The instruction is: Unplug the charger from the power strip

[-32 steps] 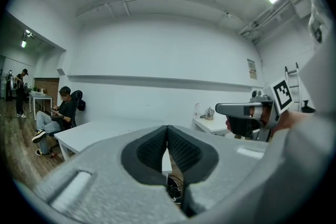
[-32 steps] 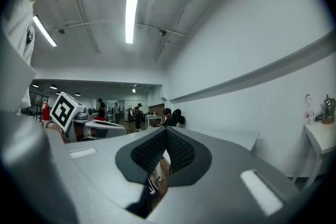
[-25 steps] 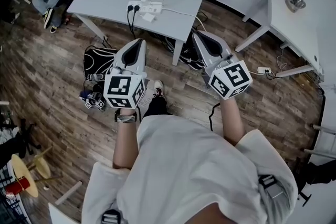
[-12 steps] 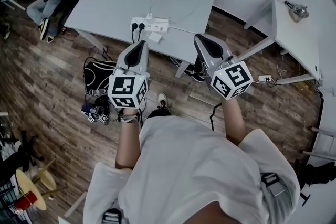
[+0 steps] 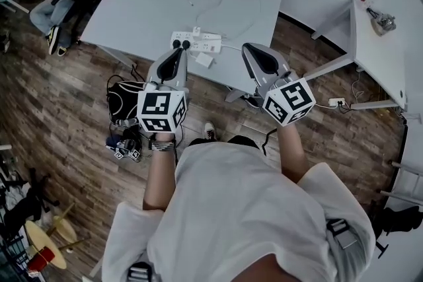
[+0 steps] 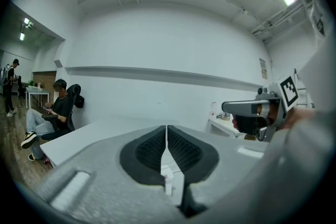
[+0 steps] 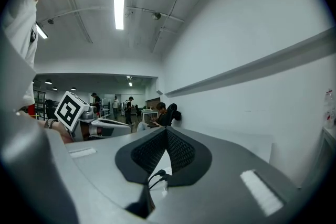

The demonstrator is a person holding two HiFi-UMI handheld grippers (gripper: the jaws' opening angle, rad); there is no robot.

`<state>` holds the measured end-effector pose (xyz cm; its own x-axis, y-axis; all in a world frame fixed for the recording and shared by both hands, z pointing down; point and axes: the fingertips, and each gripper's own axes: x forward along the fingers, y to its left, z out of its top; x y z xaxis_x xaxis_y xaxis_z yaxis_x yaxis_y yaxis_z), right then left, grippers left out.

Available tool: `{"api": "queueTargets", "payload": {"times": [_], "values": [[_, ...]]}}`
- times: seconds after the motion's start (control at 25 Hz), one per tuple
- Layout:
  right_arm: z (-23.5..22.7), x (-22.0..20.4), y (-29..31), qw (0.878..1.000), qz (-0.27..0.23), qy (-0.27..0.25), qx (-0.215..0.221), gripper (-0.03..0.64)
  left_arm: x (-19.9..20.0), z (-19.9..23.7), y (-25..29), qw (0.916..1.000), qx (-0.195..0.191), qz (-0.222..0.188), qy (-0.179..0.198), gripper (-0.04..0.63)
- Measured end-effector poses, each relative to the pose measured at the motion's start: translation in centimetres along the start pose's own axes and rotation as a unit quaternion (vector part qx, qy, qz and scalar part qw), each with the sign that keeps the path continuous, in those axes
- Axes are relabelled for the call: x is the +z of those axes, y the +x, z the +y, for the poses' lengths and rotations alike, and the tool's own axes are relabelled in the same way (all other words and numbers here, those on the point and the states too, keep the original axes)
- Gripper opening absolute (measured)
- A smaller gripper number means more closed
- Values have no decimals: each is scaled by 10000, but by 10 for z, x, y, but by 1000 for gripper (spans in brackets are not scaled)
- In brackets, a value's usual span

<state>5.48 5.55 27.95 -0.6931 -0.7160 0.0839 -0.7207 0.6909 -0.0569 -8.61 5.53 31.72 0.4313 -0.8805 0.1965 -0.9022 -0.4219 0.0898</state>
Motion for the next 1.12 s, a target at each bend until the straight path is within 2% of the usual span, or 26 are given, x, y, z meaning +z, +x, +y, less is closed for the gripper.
{"api": "queueTargets", "payload": {"times": [0.2,0.4,0.56,1.12], "values": [[-6,-10,23,9999,139,51,24,2,-11,16,18,9998,-33,183,-87,11],[-11,-16,42,9997,223,17,34,2,-20,25,31,9994,-41,357,-9,37],[-18,-24,54,9995,317,-75,-32,2,-32,32,43,9987,-17,502,-128,51],[-46,-82,105,9952,939,-80,245,2,-75,57,101,9924,161,1217,-91,95]]}}
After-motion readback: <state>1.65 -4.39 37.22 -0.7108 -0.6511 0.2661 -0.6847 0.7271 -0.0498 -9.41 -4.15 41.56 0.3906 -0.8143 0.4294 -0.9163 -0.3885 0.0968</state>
